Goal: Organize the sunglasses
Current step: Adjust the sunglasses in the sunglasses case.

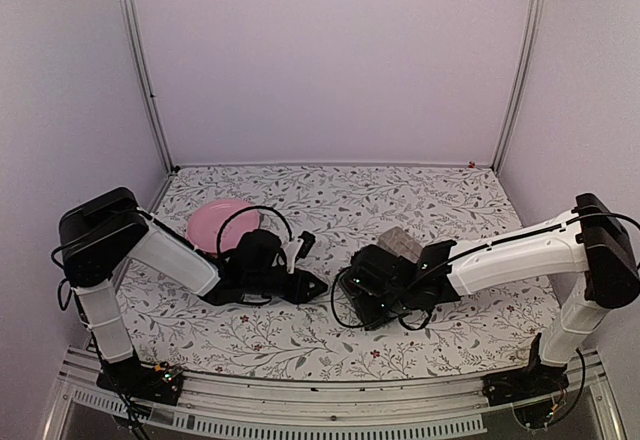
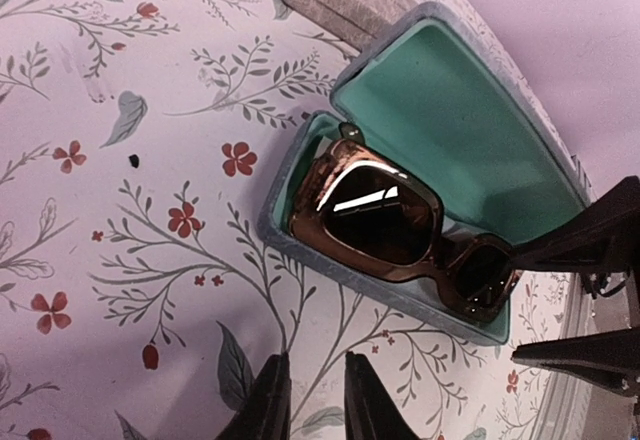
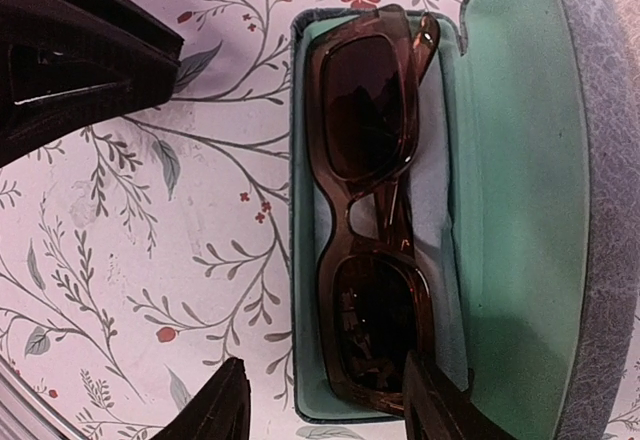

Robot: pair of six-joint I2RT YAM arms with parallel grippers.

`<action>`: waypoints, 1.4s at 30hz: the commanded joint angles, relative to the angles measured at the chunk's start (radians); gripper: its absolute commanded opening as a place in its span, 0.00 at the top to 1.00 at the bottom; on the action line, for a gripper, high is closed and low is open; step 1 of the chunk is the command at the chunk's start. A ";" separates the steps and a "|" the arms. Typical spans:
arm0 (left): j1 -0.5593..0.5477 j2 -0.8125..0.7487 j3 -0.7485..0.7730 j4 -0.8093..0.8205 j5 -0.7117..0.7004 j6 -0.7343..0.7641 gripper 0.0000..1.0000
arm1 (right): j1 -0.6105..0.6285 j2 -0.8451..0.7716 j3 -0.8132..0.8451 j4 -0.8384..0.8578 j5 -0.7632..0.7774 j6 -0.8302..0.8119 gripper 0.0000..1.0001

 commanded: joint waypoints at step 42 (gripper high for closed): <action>0.013 -0.013 -0.014 0.023 0.019 -0.005 0.80 | 0.014 0.090 0.078 -0.123 0.137 0.025 0.27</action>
